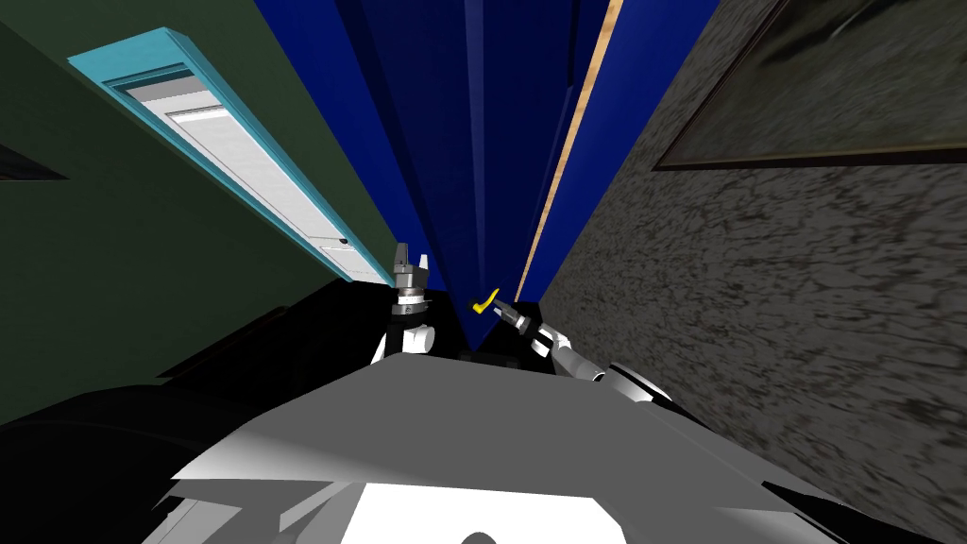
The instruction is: Push the door open
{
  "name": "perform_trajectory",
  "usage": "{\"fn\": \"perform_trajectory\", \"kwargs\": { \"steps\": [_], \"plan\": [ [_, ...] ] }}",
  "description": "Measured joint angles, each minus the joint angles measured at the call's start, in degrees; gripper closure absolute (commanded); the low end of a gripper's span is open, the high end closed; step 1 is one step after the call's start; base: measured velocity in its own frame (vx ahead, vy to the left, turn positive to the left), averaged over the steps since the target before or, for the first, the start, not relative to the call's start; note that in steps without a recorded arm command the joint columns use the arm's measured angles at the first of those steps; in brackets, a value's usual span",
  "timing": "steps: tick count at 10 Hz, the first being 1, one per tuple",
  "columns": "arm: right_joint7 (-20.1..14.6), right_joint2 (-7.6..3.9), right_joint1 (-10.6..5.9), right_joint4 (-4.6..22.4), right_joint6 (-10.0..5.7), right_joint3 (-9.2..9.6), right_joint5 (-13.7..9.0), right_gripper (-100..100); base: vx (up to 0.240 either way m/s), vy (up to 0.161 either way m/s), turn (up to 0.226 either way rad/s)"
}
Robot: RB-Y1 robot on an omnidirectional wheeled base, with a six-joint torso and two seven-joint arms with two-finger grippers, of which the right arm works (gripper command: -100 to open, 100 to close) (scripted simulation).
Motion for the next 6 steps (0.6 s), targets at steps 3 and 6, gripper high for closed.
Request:
{"fn": "perform_trajectory", "kwargs": {
  "steps": [3,6],
  "plan": [
    [0.0,-0.03,0.06,0.0,-0.02,-0.1,-0.1,-100,-0.018,-0.015,-0.051],
    [0.0,-0.05,0.08,0.0,-0.02,-0.11,-0.1,-100,0.0,0.0,0.0]
  ]
}}
